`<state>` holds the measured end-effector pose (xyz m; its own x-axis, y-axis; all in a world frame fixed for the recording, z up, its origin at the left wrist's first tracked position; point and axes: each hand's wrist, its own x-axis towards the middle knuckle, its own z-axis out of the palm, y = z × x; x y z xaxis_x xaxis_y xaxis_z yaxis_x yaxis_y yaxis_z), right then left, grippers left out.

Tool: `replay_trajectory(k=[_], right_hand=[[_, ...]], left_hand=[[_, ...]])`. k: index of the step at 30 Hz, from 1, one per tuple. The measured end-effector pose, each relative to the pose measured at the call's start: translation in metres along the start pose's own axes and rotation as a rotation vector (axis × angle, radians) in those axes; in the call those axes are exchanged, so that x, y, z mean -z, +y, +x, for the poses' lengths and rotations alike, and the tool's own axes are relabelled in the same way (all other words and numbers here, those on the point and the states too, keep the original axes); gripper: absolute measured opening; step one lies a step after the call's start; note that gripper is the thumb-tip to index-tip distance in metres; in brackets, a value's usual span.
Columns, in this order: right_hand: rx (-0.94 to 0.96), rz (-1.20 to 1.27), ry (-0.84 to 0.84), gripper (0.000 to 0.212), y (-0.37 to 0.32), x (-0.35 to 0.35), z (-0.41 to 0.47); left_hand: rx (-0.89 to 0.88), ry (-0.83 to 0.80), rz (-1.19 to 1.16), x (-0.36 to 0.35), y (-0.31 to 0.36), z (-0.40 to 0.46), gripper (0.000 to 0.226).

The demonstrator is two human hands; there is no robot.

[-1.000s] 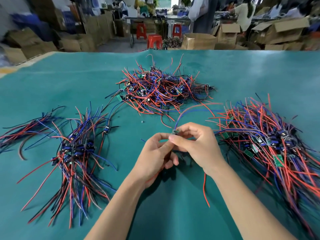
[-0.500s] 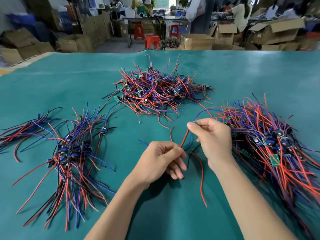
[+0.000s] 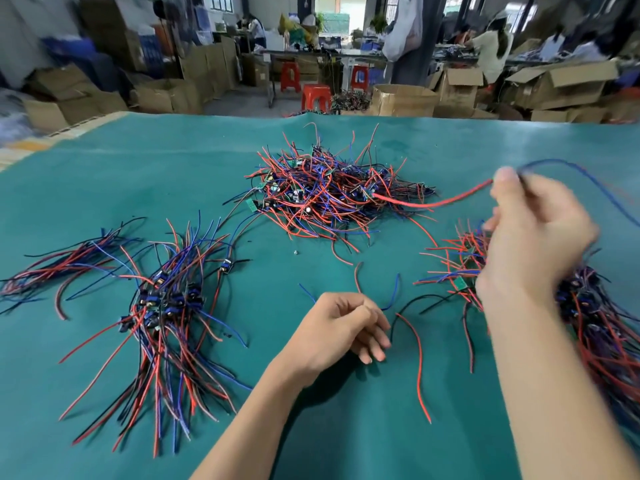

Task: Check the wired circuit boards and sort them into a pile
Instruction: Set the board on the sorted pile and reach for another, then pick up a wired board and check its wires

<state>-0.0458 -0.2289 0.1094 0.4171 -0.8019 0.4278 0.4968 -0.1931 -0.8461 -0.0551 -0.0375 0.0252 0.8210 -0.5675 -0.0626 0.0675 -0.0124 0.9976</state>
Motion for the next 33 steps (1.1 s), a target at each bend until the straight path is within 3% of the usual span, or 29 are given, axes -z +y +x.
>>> replay_trajectory(k=[4, 9, 10, 12, 15, 18, 20, 26, 29, 33], right_hand=[[-0.084, 0.028, -0.508, 0.006, -0.039, -0.050, -0.043], [-0.306, -0.061, -1.009, 0.023, -0.051, -0.124, -0.114], [-0.283, -0.119, -1.121, 0.030, -0.051, -0.136, -0.124], [-0.060, -0.389, -1.306, 0.047, -0.047, -0.157, -0.133], [0.273, -0.782, -1.153, 0.044, -0.028, -0.178, -0.105], [0.326, -0.949, -0.919, 0.015, 0.000, -0.179, -0.044], [0.297, -1.074, -0.844, 0.026, 0.022, -0.170, -0.005], [0.252, -1.327, -1.035, 0.036, 0.082, -0.137, 0.039], [0.311, -1.316, -0.934, 0.025, 0.097, -0.131, 0.037], [0.386, -1.301, -0.910, 0.034, 0.110, -0.131, 0.036]], left_hand=[[-0.005, 0.028, -0.015, 0.000, 0.002, 0.002, 0.022], [-0.067, 0.084, 0.106, 0.002, 0.001, -0.007, 0.037], [-0.062, 0.124, 0.146, 0.004, -0.002, -0.007, 0.033], [-0.033, 0.147, 0.105, 0.005, -0.002, -0.007, 0.032], [-0.025, 0.031, 0.004, 0.000, 0.003, -0.003, 0.042], [0.005, 0.033, -0.033, 0.001, 0.001, 0.004, 0.017], [0.011, 0.039, -0.057, 0.002, -0.004, 0.006, 0.013], [0.000, 0.026, -0.087, 0.002, -0.003, 0.005, 0.014], [0.002, 0.027, -0.095, 0.002, -0.003, 0.005, 0.013], [0.004, 0.030, -0.093, 0.002, -0.002, 0.004, 0.012]])
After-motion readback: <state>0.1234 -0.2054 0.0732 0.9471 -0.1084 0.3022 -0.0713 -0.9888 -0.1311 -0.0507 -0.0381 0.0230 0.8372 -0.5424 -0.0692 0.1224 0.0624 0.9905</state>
